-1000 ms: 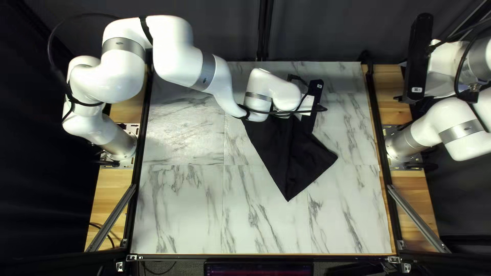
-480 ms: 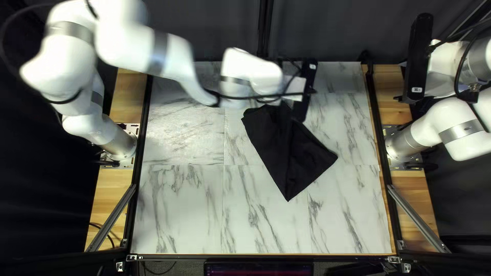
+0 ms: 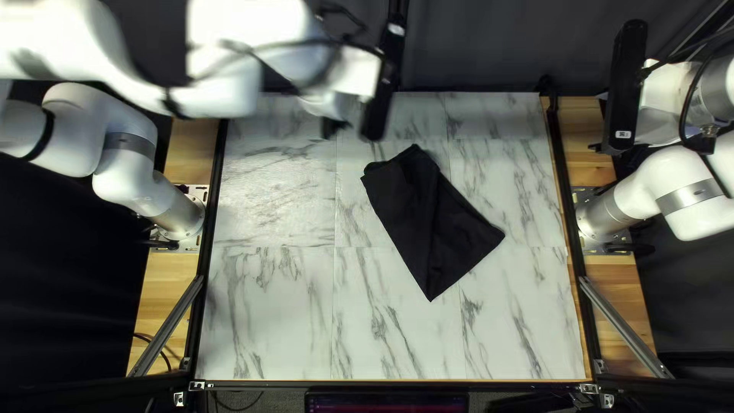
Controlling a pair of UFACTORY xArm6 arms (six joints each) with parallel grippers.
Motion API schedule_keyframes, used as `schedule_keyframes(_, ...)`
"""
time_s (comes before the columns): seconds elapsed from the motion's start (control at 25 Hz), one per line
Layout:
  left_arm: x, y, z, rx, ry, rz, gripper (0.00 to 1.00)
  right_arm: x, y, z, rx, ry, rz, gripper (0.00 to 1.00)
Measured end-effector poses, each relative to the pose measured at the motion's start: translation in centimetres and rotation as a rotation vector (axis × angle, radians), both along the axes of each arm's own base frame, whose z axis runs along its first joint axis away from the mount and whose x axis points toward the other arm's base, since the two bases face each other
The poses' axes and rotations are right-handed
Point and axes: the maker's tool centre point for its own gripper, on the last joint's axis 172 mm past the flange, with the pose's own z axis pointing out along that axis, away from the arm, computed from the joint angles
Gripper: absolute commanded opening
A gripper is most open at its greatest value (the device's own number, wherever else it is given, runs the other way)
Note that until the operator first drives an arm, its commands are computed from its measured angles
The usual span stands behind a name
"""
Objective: Fold t-shirt
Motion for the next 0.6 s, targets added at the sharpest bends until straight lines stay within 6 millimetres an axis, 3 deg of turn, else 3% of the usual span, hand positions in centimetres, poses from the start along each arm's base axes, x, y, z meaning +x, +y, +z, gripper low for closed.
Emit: schedule_keyframes(0.6, -0.50, -0.29, 0.29, 0.000, -0.003, 0.005, 1.00, 0.00, 0.00, 0.00, 0.000, 0.000, 0.000, 1.00)
